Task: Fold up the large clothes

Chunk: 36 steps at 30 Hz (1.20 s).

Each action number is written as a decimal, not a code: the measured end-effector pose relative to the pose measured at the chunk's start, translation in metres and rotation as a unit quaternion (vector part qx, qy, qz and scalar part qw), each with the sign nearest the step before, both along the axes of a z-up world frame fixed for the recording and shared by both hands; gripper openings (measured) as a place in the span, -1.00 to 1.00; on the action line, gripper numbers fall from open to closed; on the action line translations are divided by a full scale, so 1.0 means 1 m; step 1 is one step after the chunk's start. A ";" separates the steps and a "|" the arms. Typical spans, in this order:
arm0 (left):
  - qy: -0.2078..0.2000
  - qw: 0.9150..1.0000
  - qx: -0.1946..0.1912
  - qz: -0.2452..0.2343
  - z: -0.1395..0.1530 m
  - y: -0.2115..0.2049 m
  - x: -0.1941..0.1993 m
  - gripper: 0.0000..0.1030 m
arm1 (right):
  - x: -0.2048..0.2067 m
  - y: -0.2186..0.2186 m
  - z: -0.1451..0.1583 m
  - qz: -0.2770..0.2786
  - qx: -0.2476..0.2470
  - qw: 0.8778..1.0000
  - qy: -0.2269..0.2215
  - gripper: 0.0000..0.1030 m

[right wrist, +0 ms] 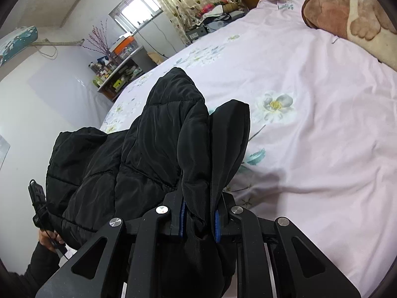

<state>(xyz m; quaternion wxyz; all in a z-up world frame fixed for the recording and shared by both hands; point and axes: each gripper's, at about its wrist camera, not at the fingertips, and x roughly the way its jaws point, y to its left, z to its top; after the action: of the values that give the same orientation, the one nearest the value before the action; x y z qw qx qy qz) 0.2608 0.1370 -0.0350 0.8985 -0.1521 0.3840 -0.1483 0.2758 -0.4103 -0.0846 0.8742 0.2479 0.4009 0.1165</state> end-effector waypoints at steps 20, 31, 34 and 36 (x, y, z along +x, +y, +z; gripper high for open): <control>-0.022 1.000 0.011 0.014 0.030 -0.009 0.095 -0.56 | 0.085 0.016 0.030 0.007 -0.011 0.999 -0.036 -0.68; -0.011 1.000 0.006 -0.005 -0.007 -0.059 0.176 -0.56 | 0.158 -0.025 0.012 -0.024 -0.025 0.999 -0.033 -0.67; 0.009 1.000 0.013 -0.007 -0.036 -0.071 0.193 -0.55 | 0.176 -0.035 -0.010 -0.030 -0.026 0.999 -0.019 -0.67; 0.034 0.999 0.025 0.000 -0.062 -0.076 0.202 -0.53 | 0.188 -0.040 -0.035 -0.036 -0.027 0.999 0.004 -0.65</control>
<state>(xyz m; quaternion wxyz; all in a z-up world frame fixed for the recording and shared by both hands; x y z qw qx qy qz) 0.4624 0.0606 -0.0972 0.8884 -0.1346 0.4180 -0.1338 0.4640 -0.4504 -0.1193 0.8828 0.2384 0.3981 0.0733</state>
